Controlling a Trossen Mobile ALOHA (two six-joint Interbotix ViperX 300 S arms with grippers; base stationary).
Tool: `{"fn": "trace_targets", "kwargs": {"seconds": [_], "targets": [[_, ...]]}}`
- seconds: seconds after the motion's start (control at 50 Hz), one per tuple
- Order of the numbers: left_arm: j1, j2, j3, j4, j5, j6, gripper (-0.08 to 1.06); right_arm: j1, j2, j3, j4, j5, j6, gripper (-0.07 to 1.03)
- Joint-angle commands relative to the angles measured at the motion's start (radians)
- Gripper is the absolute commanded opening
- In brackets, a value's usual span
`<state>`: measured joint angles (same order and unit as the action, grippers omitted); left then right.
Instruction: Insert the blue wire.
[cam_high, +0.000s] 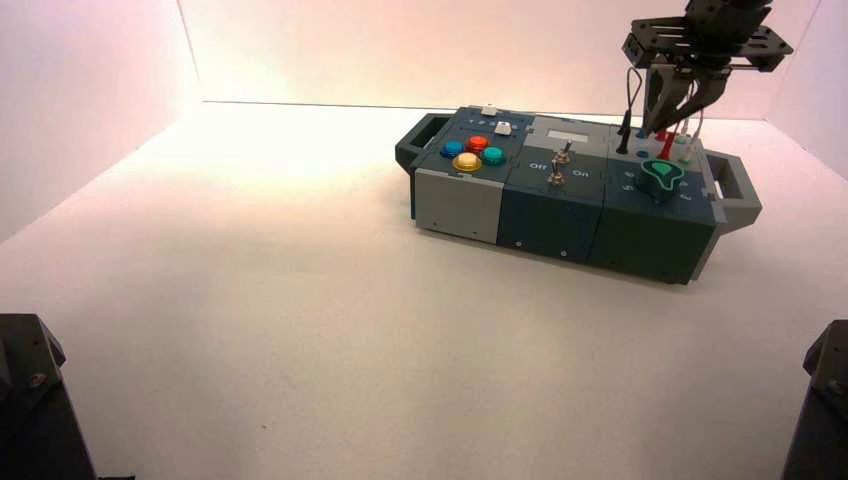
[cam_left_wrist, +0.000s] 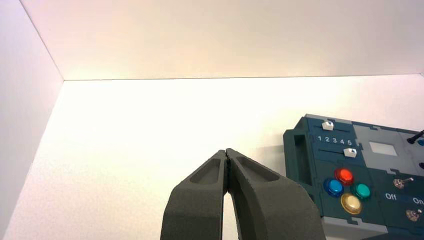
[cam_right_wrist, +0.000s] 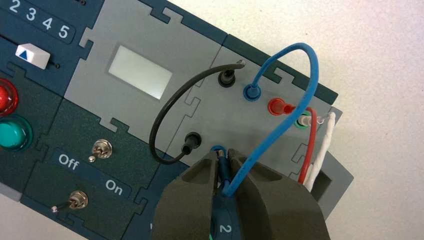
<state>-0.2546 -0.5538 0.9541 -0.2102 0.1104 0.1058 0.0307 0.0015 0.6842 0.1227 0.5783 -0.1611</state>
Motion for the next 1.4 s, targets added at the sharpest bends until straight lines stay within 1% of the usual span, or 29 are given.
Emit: {"fn": "trace_targets", "kwargs": {"seconds": [0.02, 0.2, 0.92, 1.4], "targets": [[0.003, 0.000, -0.026, 0.003, -0.011, 0.003, -0.03, -0.005, -0.006, -0.025, -0.005, 0.009, 0.006, -0.02], [0.003, 0.005, -0.028, 0.002, -0.012, 0.003, -0.03, -0.006, 0.005, -0.028, -0.006, 0.015, 0.012, -0.02], [0.003, 0.006, -0.028, 0.003, -0.012, 0.003, -0.03, -0.006, 0.046, -0.034, -0.006, 0.011, 0.012, -0.02], [0.003, 0.015, -0.029, 0.002, -0.015, 0.003, -0.03, -0.003, 0.089, -0.031, -0.006, -0.020, 0.012, -0.02]]}}
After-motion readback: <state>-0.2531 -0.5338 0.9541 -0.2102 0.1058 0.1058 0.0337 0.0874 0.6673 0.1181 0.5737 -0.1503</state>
